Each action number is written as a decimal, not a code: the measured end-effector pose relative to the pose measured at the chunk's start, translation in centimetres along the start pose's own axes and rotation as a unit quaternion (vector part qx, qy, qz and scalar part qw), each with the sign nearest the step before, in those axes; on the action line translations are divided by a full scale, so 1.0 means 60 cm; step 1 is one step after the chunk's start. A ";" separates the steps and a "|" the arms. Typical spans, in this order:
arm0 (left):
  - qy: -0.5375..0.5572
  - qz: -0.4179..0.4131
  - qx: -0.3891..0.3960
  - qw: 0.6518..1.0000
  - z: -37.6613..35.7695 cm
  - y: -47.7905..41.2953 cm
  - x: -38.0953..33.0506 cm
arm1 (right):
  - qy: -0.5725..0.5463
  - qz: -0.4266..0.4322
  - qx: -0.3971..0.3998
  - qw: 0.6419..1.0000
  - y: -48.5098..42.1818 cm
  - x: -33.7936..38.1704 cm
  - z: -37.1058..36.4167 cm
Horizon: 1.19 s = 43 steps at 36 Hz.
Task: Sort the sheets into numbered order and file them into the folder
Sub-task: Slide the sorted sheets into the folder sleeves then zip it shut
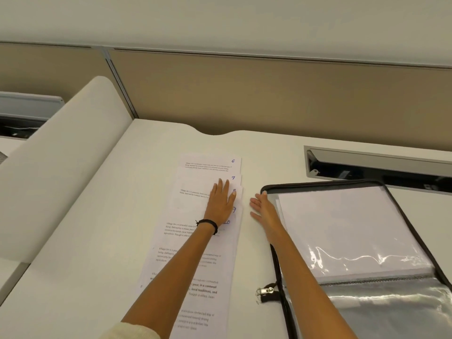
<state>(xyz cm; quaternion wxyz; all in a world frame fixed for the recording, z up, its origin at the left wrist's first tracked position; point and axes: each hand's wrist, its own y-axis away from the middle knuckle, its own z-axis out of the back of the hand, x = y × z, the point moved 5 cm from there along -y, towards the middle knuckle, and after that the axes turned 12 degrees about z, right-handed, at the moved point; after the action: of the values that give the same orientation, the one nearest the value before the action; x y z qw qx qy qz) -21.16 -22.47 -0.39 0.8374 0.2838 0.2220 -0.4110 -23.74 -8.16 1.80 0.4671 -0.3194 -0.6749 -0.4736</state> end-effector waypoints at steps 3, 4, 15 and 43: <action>0.007 0.000 0.012 1.000 0.001 -0.004 0.005 | 0.029 0.011 0.032 0.999 -0.019 0.010 -0.018; 0.010 -0.001 0.015 1.000 0.002 -0.004 0.007 | 0.040 0.015 0.040 0.998 -0.024 0.013 -0.023; -0.011 -0.056 -0.043 0.997 0.002 0.003 0.036 | 0.041 0.066 0.020 0.997 -0.068 0.033 -0.049; -0.091 -0.124 -0.130 0.979 -0.004 0.021 0.080 | 0.260 0.135 0.070 0.954 -0.109 0.020 -0.106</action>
<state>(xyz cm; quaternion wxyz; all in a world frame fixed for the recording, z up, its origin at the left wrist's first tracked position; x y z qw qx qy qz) -17.46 -24.40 -3.09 0.8262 0.1039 0.2305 -0.5034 -27.82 -16.40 1.39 0.7070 -0.2400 -0.5124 -0.4243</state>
